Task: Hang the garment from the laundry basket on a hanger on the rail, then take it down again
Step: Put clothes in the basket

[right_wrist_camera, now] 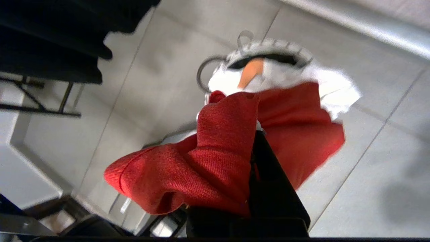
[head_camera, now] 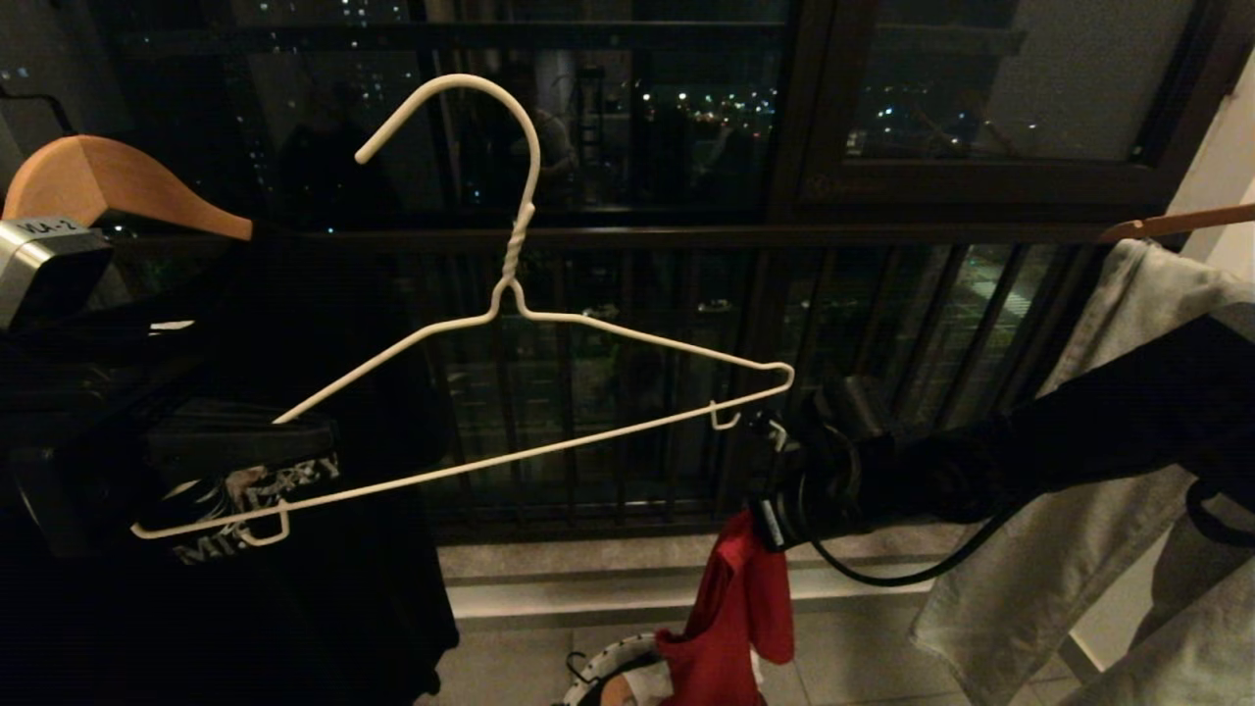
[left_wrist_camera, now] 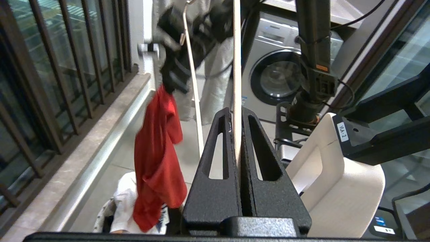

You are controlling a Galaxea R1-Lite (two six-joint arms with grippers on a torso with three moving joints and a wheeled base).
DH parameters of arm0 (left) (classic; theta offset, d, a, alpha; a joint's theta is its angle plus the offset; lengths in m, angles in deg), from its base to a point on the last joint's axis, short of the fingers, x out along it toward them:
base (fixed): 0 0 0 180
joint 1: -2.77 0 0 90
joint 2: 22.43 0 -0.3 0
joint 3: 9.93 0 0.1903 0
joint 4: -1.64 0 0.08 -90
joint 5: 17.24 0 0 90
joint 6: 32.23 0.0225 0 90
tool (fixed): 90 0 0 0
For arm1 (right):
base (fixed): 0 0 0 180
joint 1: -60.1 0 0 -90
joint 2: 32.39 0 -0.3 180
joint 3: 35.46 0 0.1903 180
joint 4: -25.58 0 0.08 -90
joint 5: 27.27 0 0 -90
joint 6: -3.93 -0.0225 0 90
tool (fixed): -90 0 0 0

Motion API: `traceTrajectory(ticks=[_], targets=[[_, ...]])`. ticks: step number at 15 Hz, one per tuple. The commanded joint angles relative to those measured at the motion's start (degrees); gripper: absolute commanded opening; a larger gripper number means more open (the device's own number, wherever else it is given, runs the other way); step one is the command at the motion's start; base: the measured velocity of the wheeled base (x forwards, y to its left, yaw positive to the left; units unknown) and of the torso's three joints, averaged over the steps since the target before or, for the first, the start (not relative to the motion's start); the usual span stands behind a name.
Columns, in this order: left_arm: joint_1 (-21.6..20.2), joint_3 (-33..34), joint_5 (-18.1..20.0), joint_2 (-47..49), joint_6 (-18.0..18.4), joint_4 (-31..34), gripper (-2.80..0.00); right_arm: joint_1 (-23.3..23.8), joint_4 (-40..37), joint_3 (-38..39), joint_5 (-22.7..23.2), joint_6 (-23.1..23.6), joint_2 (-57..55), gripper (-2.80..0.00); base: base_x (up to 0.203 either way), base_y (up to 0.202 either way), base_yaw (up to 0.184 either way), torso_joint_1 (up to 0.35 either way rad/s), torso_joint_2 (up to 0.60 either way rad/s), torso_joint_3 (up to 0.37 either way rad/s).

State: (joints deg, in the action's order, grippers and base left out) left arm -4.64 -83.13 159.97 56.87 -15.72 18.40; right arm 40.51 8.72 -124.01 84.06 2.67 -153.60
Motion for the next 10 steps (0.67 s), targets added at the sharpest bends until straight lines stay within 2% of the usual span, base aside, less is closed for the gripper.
traceTrajectory(ticks=[1,6,9,10], targets=[[-0.5,-0.1,0.5,-0.8,0.1,-0.1,-2.80,-1.0,0.2,0.1,0.1,-0.1,-3.9,-2.80,0.000,0.000,0.000,0.000,0.00,0.000],[-1.8,-0.3,0.5,-1.9,0.1,-0.1,-2.80,-2.1,1.4,-1.3,-3.0,0.0,-8.4,-2.80,0.000,0.000,0.000,0.000,0.00,0.000],[-2.3,-0.3,0.5,-2.4,0.1,-0.1,-2.80,-2.7,1.7,-4.0,-7.5,0.0,-9.5,-2.80,0.000,0.000,0.000,0.000,0.00,0.000],[-2.3,-0.3,0.5,-2.4,0.1,-0.1,-2.80,-2.8,1.5,-4.3,-7.7,0.0,-9.6,-2.80,0.000,0.000,0.000,0.000,0.00,0.000]])
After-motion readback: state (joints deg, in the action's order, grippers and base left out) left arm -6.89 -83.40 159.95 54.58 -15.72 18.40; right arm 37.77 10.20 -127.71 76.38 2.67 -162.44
